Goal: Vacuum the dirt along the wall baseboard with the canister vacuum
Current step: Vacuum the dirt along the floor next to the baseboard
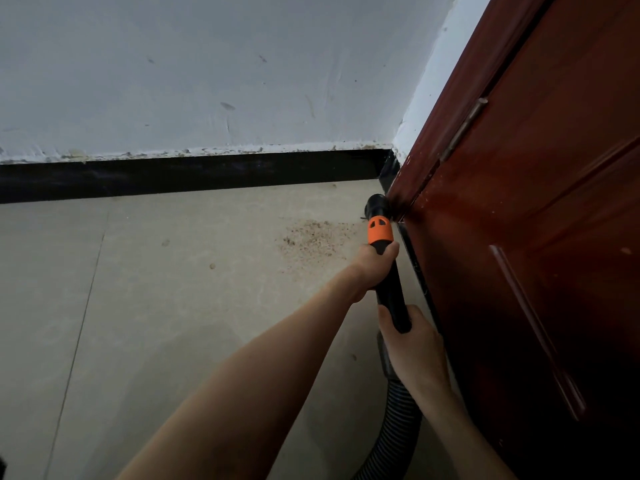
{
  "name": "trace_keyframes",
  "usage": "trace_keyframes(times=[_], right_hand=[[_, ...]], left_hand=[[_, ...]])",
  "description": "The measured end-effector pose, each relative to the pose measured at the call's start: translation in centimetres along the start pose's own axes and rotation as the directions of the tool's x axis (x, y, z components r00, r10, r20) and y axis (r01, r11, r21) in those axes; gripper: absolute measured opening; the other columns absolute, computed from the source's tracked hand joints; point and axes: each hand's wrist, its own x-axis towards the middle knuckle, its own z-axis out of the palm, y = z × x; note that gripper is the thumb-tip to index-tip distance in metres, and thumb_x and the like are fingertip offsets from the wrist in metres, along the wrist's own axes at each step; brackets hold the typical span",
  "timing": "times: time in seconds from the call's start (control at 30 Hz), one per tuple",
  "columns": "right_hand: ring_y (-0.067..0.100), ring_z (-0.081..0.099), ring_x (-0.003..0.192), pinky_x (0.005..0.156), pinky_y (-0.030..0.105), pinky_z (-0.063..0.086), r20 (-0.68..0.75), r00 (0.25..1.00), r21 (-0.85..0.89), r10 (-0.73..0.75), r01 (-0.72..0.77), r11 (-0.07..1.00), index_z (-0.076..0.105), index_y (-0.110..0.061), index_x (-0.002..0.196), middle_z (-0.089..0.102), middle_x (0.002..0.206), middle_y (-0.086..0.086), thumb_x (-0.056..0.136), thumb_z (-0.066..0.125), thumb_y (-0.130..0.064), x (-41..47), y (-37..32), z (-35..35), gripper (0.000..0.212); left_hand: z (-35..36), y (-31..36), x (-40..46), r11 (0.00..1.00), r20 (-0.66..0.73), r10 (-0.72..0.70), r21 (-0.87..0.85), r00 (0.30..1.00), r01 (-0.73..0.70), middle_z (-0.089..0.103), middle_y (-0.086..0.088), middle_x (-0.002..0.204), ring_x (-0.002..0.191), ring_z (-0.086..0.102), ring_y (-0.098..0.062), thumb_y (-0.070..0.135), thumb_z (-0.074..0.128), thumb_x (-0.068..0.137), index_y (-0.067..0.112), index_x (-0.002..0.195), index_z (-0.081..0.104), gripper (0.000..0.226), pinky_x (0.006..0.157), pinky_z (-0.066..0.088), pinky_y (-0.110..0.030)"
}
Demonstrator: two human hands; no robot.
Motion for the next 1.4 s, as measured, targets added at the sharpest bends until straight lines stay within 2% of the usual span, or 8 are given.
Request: trace_keyframes(times=[0.13,0.33,0.43,0.53,0.77,1.17,1.3,1.4], right_hand=[[0.017,0.060,0.062,0.053,0.024,0.042,0.048,0.997,0.274,0.067,-0.078,0.959,0.058,-0.020,0.073,0.060,0.066,0.001,0.093,0.059,-0.036,0.2,0.9,-1.0,0.026],[0.030,0.066,0.062,0.062,0.039,0.055,0.209,0.954,0.615,0.213,-0.297,0.730,0.068,-0.010,0.092,0.068,0.069,0.013,0.088,0.063,-0.037,-0.8,1.7,-1.3,0.028],[0.028,0.064,0.053,0.049,0.032,0.052,0.285,0.928,0.698,0.239,-0.372,0.612,0.066,-0.003,0.091,0.065,0.064,0.015,0.074,0.065,-0.044,-1.6,1.5,-0.9,0.045],[0.026,0.065,0.052,0.046,0.029,0.051,0.345,0.905,0.702,0.248,-0.424,0.572,0.066,0.000,0.093,0.066,0.064,0.015,0.082,0.064,-0.042,-2.2,1.1,-0.3,0.043],[0.025,0.067,0.054,0.046,0.027,0.050,0.349,0.918,0.650,0.186,-0.381,0.657,0.070,-0.009,0.090,0.067,0.065,0.011,0.092,0.060,-0.036,-2.6,-1.0,1.6,0.029],[0.027,0.060,0.048,0.045,0.032,0.051,0.417,0.909,0.523,0.025,-0.262,0.811,0.056,0.004,0.087,0.061,0.063,0.019,0.095,0.057,-0.029,-2.6,-5.1,4.6,0.034],[0.040,0.062,0.067,0.063,0.047,0.053,0.348,0.937,0.347,-0.034,-0.095,0.933,0.057,0.000,0.085,0.062,0.079,0.028,0.095,0.058,-0.031,-3.1,-5.5,5.4,0.032],[0.015,0.060,0.063,0.057,0.028,0.046,0.347,0.935,0.231,-0.078,-0.005,0.973,0.056,-0.016,0.075,0.059,0.069,0.004,0.092,0.059,-0.039,-4.1,-5.3,6.0,0.028]], left_hand=[[0.8,0.2,-0.1,0.999,0.091,0.035,0.007,0.995,-0.036,0.055,-0.012,0.095,0.089,0.057,-0.025,0.035,0.052,0.096,0.005,0.104,0.048,0.031,0.087,0.051,-0.039],[1.8,0.1,-0.9,0.997,0.115,0.072,0.021,0.991,-0.075,0.054,0.000,0.076,0.066,0.055,-0.012,0.031,0.056,0.094,0.015,0.082,0.049,0.021,0.050,0.044,-0.019],[1.9,-0.5,-1.2,0.995,0.092,0.078,0.053,0.993,-0.083,0.052,-0.001,0.078,0.071,0.055,-0.015,0.031,0.059,0.092,0.013,0.087,0.049,0.021,0.053,0.044,-0.021],[1.2,-1.1,-1.5,0.994,0.062,0.085,0.059,0.994,-0.088,0.052,-0.001,0.077,0.066,0.052,-0.011,0.032,0.059,0.092,0.017,0.079,0.045,0.025,0.057,0.044,-0.024],[-2.7,-1.9,-2.3,0.995,-0.010,0.093,0.027,0.996,-0.093,0.055,-0.001,0.084,0.073,0.056,-0.012,0.036,0.058,0.092,0.011,0.103,0.046,0.030,0.057,0.049,-0.023],[-9.6,-2.9,-3.8,0.991,-0.081,0.104,-0.074,0.991,-0.110,0.058,-0.001,0.078,0.068,0.059,-0.011,0.034,0.058,0.093,0.016,0.082,0.051,0.022,0.055,0.050,-0.019],[-10.3,-3.1,-4.0,0.987,-0.166,0.057,-0.142,0.984,-0.081,0.049,-0.003,0.073,0.065,0.051,-0.015,0.020,0.056,0.092,0.014,0.077,0.046,0.019,0.063,0.046,-0.026],[-10.5,-3.2,-4.3,0.979,-0.307,0.016,-0.190,0.951,-0.077,0.040,-0.003,0.066,0.058,0.041,-0.015,0.017,0.054,0.091,0.015,0.070,0.039,0.025,0.055,0.036,-0.026]])
